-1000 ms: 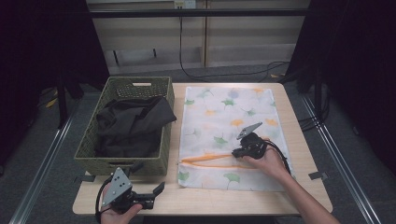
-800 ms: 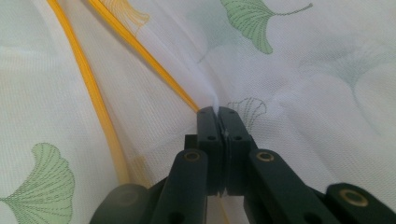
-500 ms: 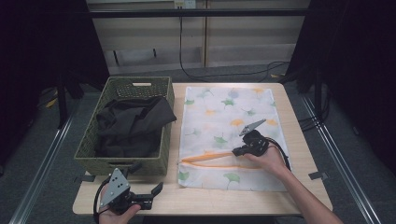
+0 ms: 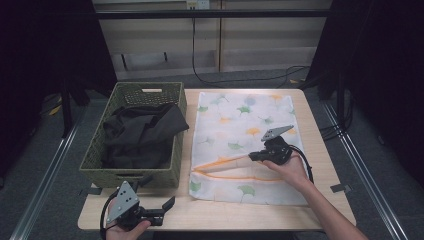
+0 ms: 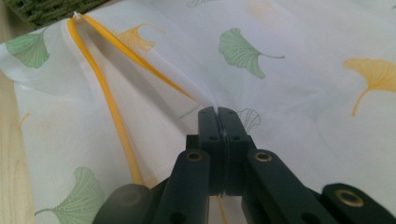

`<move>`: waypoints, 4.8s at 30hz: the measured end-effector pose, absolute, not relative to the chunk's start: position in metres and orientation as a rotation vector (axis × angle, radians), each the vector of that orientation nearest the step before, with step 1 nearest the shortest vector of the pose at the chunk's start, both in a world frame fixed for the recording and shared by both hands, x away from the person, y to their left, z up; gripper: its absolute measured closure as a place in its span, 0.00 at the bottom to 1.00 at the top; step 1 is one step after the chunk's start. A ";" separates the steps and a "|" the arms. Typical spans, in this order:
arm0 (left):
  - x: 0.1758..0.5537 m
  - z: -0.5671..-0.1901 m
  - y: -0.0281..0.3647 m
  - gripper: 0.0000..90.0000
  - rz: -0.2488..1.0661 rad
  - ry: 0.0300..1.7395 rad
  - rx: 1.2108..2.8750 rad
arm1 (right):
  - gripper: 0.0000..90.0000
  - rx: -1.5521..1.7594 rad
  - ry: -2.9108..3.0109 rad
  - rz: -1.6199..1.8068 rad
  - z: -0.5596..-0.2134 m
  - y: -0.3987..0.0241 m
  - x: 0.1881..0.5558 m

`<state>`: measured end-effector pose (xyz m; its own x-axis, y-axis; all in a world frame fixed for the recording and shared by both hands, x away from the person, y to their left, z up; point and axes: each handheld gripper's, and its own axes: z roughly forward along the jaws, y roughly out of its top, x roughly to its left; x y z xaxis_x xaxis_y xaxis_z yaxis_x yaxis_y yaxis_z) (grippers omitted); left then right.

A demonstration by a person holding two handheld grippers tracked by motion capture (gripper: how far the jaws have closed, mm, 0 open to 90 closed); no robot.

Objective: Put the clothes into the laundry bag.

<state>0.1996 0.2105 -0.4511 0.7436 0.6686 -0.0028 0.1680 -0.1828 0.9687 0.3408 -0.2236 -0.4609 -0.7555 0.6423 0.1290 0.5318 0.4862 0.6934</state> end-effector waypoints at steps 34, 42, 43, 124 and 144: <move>0.199 -0.449 0.209 0.07 0.472 0.643 1.755 | 1.00 1.027 2.220 1.441 -0.392 -0.235 0.359; 0.194 -0.441 0.205 0.07 0.491 0.633 1.748 | 1.00 0.998 2.172 1.499 -0.385 -0.237 0.364; 0.194 -0.438 0.205 0.07 0.499 0.633 1.744 | 1.00 1.001 2.181 1.496 -0.386 -0.236 0.364; 0.429 -0.451 0.250 0.00 0.293 1.114 2.437 | 1.00 1.006 2.251 1.452 -0.394 -0.233 0.368; 0.446 -0.463 0.258 0.03 0.217 1.217 2.424 | 1.00 1.015 2.275 1.442 -0.400 -0.232 0.369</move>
